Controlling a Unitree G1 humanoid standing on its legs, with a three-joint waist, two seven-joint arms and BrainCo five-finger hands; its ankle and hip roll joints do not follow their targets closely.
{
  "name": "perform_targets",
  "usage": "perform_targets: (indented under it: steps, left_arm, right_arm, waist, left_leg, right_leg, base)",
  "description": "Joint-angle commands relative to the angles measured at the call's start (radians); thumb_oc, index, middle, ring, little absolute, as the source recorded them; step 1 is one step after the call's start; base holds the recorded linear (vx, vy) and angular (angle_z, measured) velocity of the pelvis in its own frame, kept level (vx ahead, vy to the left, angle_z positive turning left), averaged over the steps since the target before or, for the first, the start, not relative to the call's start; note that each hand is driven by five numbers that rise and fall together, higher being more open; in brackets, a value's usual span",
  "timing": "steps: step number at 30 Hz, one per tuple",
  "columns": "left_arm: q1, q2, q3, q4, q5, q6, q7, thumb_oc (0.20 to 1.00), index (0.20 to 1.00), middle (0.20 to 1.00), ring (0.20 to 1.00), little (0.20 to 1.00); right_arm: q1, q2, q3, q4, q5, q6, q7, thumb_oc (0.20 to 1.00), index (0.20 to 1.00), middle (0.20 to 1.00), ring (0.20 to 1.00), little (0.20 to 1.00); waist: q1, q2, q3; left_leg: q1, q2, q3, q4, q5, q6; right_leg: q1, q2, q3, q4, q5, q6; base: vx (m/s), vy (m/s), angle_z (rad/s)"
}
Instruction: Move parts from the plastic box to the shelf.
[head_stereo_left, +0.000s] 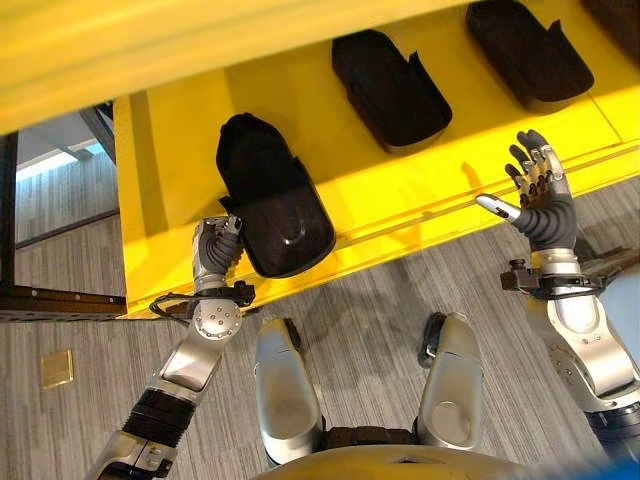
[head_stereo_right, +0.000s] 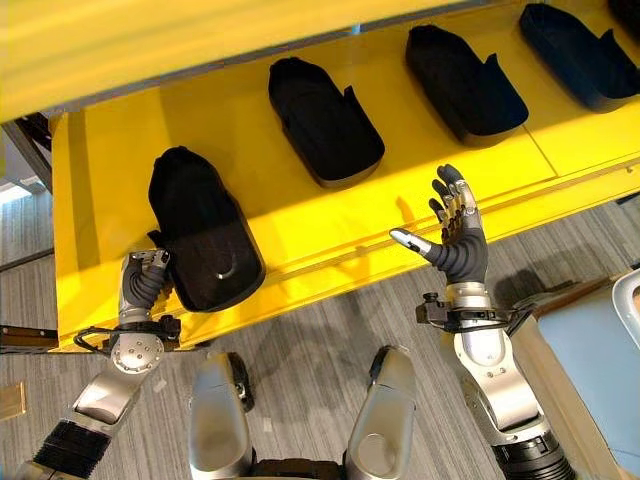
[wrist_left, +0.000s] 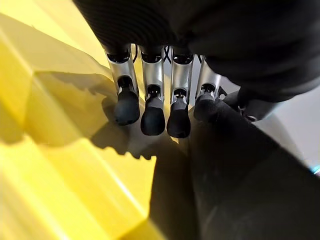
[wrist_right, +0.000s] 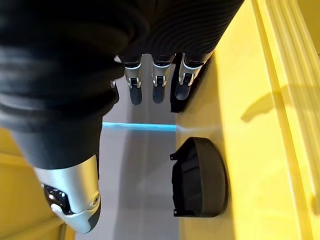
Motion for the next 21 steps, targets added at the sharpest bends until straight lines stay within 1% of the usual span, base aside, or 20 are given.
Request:
perform_targets:
  steps: [1,4,7,10,14,15,18,19,20,21]
  left_arm:
    - [0.042,0.040,0.041,0.006,0.023,0.043,0.047,0.200,0.200,0.200,0.200,0.200]
    - [0.057,0.040,0.064,0.033,0.030,0.091,0.062,0.200,0.200,0.200,0.200,0.200]
    - [0.070,0.039,0.093,0.107,0.024,0.169,0.090,0.200,0.200,0.200,0.200,0.200]
    - [0.073,0.043,0.107,0.179,0.035,0.210,0.121,0.200,0.200,0.200,0.200,0.200]
    - [0.071,0.048,0.123,0.269,0.036,0.238,0.145,0.200,0.200,0.200,0.200,0.200]
    - [0.070,0.058,0.134,0.317,0.042,0.252,0.162,0.200,0.200,0.200,0.200,0.200]
    - [0.065,0.072,0.153,0.378,0.045,0.254,0.172,0.200,0.200,0.200,0.200,0.200]
    - [0.062,0.078,0.160,0.399,0.052,0.258,0.167,0.200,0.200,0.200,0.200,0.200]
    - [0.053,0.091,0.165,0.444,0.082,0.266,0.154,0.200,0.200,0.200,0.200,0.200]
    - [0.048,0.096,0.165,0.460,0.092,0.269,0.149,0.200,0.200,0.200,0.200,0.200]
  right_arm:
    - [0.012,0.025,-0.070,-0.040,-0.024,-0.027,0.010,1.000,1.000,1.000,1.000,1.000]
    - [0.049,0.023,-0.064,-0.056,-0.032,0.009,0.032,1.000,1.000,1.000,1.000,1.000]
    - [0.091,0.011,-0.050,-0.069,-0.039,0.068,0.074,1.000,1.000,1.000,1.000,1.000]
    - [0.106,-0.003,-0.044,-0.077,-0.036,0.105,0.104,1.000,1.000,1.000,1.000,1.000]
    - [0.127,-0.025,-0.055,-0.088,-0.028,0.145,0.148,1.000,1.000,1.000,1.000,1.000]
    - [0.138,-0.040,-0.068,-0.094,-0.022,0.165,0.181,1.000,1.000,1.000,1.000,1.000]
    - [0.152,-0.062,-0.090,-0.101,-0.020,0.187,0.226,1.000,1.000,1.000,1.000,1.000]
    - [0.158,-0.074,-0.105,-0.104,-0.016,0.197,0.248,1.000,1.000,1.000,1.000,1.000]
    - [0.171,-0.101,-0.138,-0.107,-0.010,0.209,0.294,1.000,1.000,1.000,1.000,1.000]
    - [0.177,-0.111,-0.150,-0.109,-0.009,0.213,0.312,1.000,1.000,1.000,1.000,1.000]
  waist:
    - [0.012,-0.025,-0.086]
    - [0.001,-0.022,-0.104]
    - [-0.021,-0.018,-0.133]
    - [-0.038,-0.016,-0.150]
    - [-0.061,-0.015,-0.163]
    - [-0.077,-0.014,-0.172]
    - [-0.098,-0.009,-0.183]
    - [-0.109,-0.004,-0.188]
    - [-0.128,0.005,-0.200]
    - [-0.134,0.008,-0.204]
  left_leg:
    - [-0.008,-0.022,0.050,0.102,-0.012,0.099]
    - [0.010,-0.015,0.049,0.127,-0.014,0.102]
    - [0.031,0.000,0.049,0.152,-0.011,0.103]
    - [0.057,0.008,0.064,0.142,-0.006,0.102]
    - [0.090,0.011,0.085,0.122,0.003,0.100]
    - [0.107,0.015,0.098,0.109,0.010,0.098]
    - [0.128,0.013,0.118,0.089,0.022,0.093]
    - [0.134,0.011,0.126,0.083,0.025,0.091]
    - [0.145,0.008,0.142,0.067,0.033,0.087]
    - [0.149,0.007,0.148,0.061,0.035,0.087]
  right_leg:
    - [0.025,-0.033,-0.081,0.028,-0.010,0.004]
    - [0.028,-0.044,-0.066,0.055,-0.012,0.000]
    - [0.026,-0.054,-0.041,0.082,-0.004,-0.010]
    - [0.025,-0.059,-0.020,0.088,0.006,-0.013]
    - [0.032,-0.064,-0.002,0.084,0.014,-0.016]
    - [0.033,-0.068,0.007,0.081,0.017,-0.017]
    - [0.030,-0.073,0.020,0.076,0.018,-0.020]
    - [0.027,-0.074,0.027,0.073,0.018,-0.021]
    - [0.021,-0.080,0.038,0.069,0.014,-0.023]
    - [0.018,-0.082,0.042,0.068,0.013,-0.023]
  base:
    - [0.17,0.088,-0.11]
    - [0.22,0.083,-0.05]
    - [0.26,0.109,-0.01]
    - [0.19,0.103,-0.08]
    - [0.13,0.103,-0.11]
    - [0.12,0.133,-0.15]
    - [0.10,0.147,-0.16]
    - [0.10,0.219,-0.24]
    - [0.10,0.230,-0.21]
    - [0.11,0.268,-0.14]
